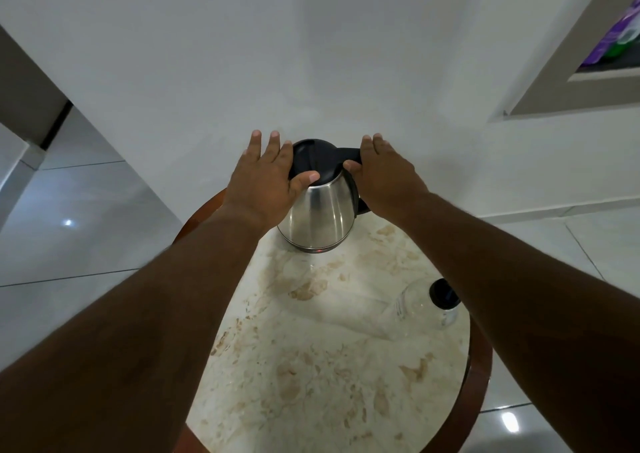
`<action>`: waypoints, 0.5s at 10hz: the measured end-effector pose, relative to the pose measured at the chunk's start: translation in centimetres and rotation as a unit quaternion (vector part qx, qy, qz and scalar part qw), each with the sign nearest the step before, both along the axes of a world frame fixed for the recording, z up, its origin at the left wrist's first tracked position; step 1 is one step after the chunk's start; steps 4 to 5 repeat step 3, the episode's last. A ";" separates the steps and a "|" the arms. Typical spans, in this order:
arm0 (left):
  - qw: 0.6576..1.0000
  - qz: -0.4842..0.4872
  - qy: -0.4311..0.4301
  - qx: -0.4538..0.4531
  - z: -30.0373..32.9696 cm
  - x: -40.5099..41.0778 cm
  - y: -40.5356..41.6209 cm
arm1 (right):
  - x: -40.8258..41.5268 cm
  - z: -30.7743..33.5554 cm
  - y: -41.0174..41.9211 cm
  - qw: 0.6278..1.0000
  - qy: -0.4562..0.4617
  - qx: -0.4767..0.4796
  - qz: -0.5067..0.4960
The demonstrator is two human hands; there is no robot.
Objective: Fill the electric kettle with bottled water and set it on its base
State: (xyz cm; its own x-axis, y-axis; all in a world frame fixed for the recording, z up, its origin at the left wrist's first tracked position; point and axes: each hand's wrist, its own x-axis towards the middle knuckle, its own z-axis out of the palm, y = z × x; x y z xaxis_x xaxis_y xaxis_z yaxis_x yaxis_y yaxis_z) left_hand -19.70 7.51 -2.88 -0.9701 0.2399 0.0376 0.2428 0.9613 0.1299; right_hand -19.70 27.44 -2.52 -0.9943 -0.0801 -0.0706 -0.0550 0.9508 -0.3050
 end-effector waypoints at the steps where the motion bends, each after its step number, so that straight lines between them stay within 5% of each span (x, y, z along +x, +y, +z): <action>1: 1.000 0.002 -0.001 -0.003 -0.1 0.0 -0.1 | 0.0 0.0 0.0 1.000 -0.002 0.000 -0.003; 3: 0.992 0.000 -0.118 0.042 2.4 0.9 -1.0 | 0.8 2.3 0.3 0.999 -0.018 -0.023 0.028; 5: 0.992 0.000 -0.118 0.042 2.4 0.9 -1.0 | 0.8 2.3 0.3 0.999 -0.018 -0.023 0.028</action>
